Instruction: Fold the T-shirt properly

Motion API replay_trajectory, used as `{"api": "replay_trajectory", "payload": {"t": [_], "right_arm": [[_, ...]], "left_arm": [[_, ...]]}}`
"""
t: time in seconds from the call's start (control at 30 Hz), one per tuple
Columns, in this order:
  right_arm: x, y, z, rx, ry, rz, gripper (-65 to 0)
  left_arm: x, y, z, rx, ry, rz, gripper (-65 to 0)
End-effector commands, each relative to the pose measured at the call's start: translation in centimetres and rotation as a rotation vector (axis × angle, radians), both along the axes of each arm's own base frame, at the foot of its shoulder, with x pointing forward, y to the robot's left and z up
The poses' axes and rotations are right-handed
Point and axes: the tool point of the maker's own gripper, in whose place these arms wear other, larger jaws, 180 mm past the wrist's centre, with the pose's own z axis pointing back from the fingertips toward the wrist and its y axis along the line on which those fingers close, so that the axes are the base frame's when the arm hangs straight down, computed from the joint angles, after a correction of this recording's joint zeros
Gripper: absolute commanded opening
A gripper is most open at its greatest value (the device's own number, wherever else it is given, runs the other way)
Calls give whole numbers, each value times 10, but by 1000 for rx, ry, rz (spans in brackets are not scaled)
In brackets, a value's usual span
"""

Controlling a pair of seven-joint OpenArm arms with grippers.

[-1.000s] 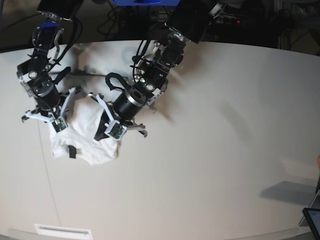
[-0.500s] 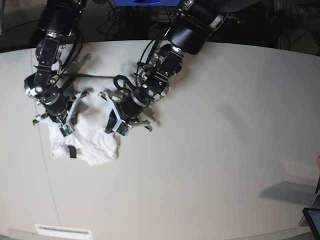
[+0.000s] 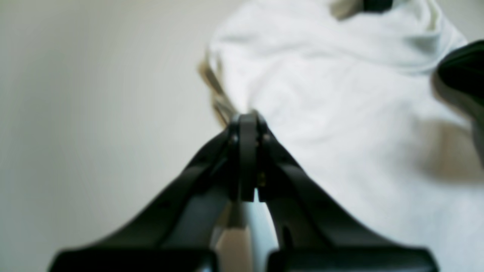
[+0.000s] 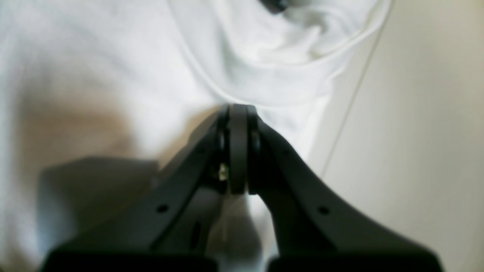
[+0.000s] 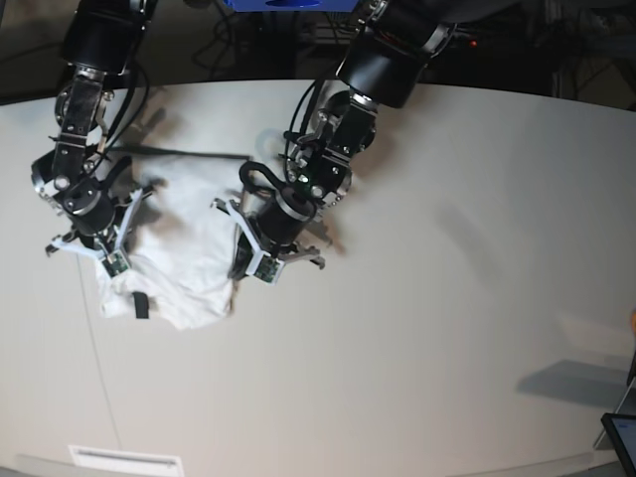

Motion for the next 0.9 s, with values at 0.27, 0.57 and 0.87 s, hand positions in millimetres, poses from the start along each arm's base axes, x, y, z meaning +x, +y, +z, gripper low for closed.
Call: {"api": "replay_trajectory", "payload": {"t": [0.27, 0.57, 0.87], "right_arm": [[6, -5, 65, -30, -229, 18, -650], [-33, -24, 86, 157, -375, -102, -650], [-67, -27, 99, 365, -539, -128, -650]], "left_arm": [[-3, -7, 90, -143, -218, 6, -650], [-63, 17, 108, -77, -353, -13, -650], [-112, 40, 89, 138, -569, -10, -650]]}}
